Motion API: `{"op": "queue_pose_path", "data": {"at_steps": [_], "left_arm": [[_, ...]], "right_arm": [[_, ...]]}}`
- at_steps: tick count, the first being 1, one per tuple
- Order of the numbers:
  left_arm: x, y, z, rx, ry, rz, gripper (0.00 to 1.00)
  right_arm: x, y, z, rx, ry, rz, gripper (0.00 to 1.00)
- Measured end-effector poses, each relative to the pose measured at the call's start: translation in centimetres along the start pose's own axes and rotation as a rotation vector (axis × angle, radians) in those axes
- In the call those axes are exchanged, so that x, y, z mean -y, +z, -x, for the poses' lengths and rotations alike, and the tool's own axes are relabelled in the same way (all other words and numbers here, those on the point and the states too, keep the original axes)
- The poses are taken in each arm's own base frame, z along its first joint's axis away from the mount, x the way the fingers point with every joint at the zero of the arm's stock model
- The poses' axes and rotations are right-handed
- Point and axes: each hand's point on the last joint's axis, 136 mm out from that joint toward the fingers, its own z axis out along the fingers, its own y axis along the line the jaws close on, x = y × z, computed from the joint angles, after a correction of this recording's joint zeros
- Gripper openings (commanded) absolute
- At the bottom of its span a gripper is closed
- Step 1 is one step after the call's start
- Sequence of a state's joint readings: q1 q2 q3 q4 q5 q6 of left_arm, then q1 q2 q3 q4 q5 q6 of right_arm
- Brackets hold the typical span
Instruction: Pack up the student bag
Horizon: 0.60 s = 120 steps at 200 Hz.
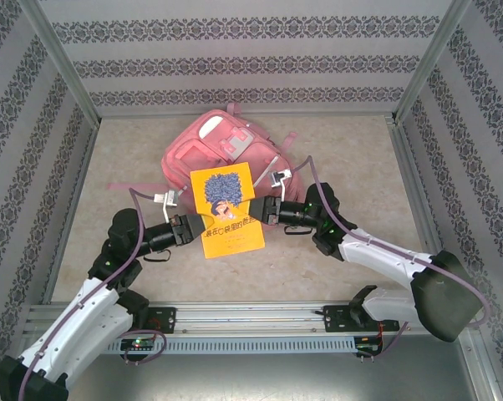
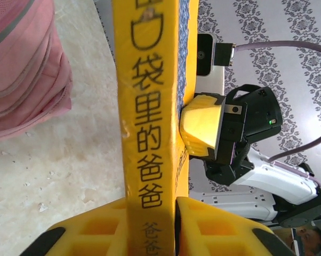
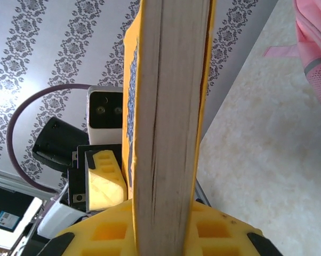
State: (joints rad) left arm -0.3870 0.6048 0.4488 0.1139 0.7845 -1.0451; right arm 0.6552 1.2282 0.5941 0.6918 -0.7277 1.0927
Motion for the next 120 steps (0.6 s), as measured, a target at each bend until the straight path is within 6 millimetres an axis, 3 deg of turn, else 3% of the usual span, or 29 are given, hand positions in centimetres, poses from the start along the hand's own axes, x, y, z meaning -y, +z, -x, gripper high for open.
{"op": "queue_pose_path", "data": {"at_steps": [35,95,120], "left_arm": [[-0.3,1.0,0.4,-0.019,-0.004,-0.017,0.29],[-0.5,2.7,1.4,-0.029,-0.015,-0.088,0.27],[-0.5,2.8,1.4,-0.028,-0.021,-0.098,0.00]], "right_arm": [[0.9,-0.9,0.3,0.004,0.015,-0.024,0.00],[0.7,-1.2,0.0,-0.008,0.003,-0.023,0.00],[0.9,-1.4,0.0,-0.008,0.007,-0.028,0.00]]}}
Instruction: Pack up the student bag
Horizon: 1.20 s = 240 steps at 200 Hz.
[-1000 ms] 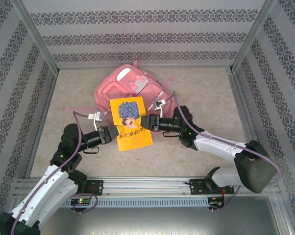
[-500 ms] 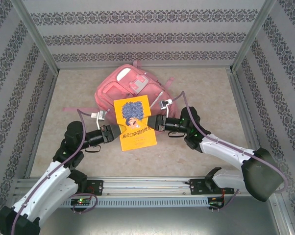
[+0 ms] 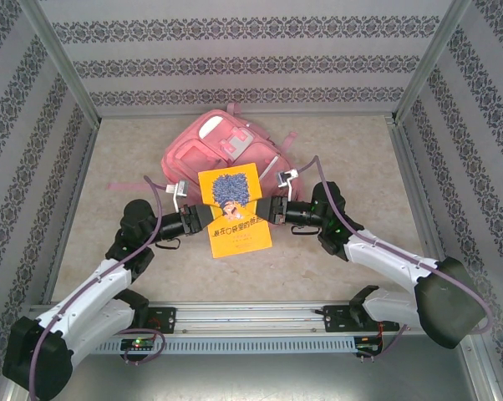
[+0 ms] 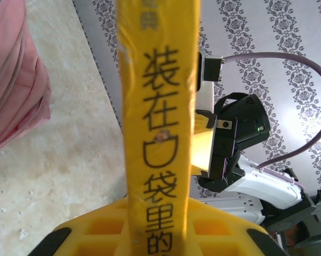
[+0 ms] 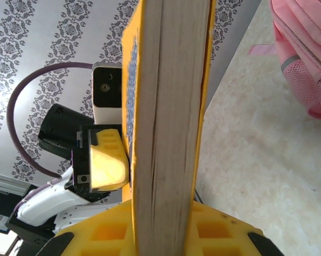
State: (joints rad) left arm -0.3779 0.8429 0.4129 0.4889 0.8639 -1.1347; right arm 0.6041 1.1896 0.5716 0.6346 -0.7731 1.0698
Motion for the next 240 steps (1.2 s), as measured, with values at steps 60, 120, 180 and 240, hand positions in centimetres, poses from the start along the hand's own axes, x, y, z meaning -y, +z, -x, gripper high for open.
{"op": "queue_pose_path", "data": {"at_steps": [60,120,180,240], "left_arm": [[0.2,-0.4,0.7,0.057,0.024,-0.001,0.00],[0.2,-0.6,4.4,0.251,-0.003,0.008,0.00],[0.6,-1.1,6.6,0.377,-0.013,0.000,0.00],[1.0,-1.2,7.4,0.443,-0.016,-0.013,0.00]], "right_arm": [[0.0,-1.0,0.6,0.061,0.008,-0.014,0.48],[-2.1,-0.9,0.2,0.111,0.046,0.087,0.53],[-3.7,-0.9,-0.1,0.239,0.051,0.130,0.55],[-3.1,-0.2,2.1,0.445,0.059,0.107,0.49]]}}
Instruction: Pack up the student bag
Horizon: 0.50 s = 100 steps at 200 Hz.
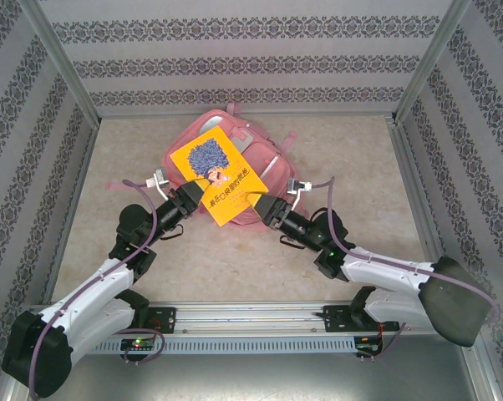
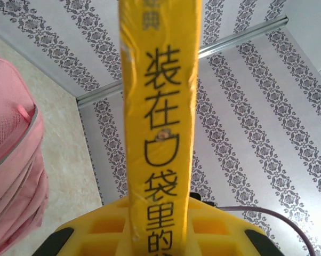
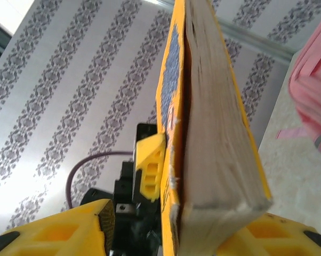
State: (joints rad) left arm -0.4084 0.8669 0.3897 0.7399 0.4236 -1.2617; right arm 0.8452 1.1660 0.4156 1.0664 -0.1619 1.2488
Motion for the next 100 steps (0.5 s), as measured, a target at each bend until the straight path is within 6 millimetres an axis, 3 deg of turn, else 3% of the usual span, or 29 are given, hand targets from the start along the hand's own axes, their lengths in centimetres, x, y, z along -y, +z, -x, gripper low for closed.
{"op": "queue_pose_path", "data": {"at_steps": [57,100], "left_arm": [[-0.1,0.1,-0.1,0.024,-0.009,0.004,0.00],[-0.8,0.0,-0.4,0.041,-0.016,0.022,0.00]], "right_arm": [[0.0,1.7,-0.2,0.069,-0.039,-0.013,0.41],[1.2,2.2,0.3,0.110,-0.052,-0.053,0.36]]}}
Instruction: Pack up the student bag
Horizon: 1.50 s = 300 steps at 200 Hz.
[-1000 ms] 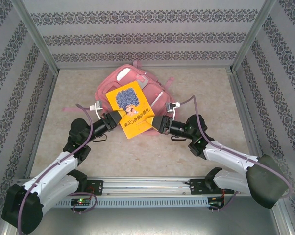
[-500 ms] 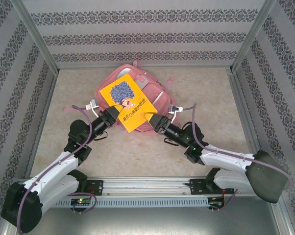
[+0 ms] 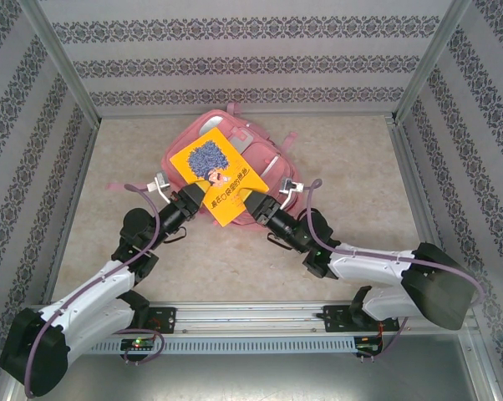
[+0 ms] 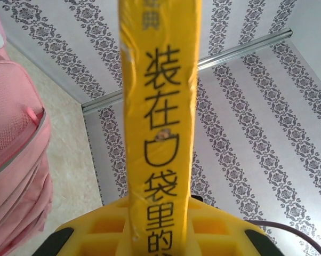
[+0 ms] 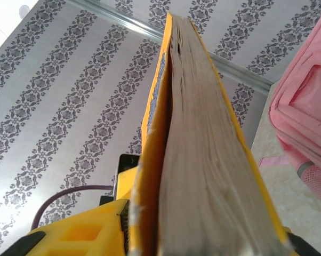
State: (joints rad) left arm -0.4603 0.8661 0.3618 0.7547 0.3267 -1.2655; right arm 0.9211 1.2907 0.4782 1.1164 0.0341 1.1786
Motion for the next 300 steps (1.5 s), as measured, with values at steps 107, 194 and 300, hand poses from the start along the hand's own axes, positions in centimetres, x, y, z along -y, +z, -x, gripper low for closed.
{"op": "queue_pose_path", "data": {"at_steps": [107,194,300], "left_arm": [[-0.2,0.1,-0.6,0.003,-0.002,0.009,0.17],[-0.5,1.8,-1.3,-0.139,0.238,0.202,0.40],[-8.3,12.7,-3.0,-0.599,0.562,0.520,0.53]], "right_arm": [[1.0,0.7,0.6,0.055,-0.001,-0.040,0.00],[3.0,-9.4,8.8,0.254,-0.189,-0.338,0.00],[11.5,-19.3,10.4,0.245,-0.237,-0.705,0.00]]}}
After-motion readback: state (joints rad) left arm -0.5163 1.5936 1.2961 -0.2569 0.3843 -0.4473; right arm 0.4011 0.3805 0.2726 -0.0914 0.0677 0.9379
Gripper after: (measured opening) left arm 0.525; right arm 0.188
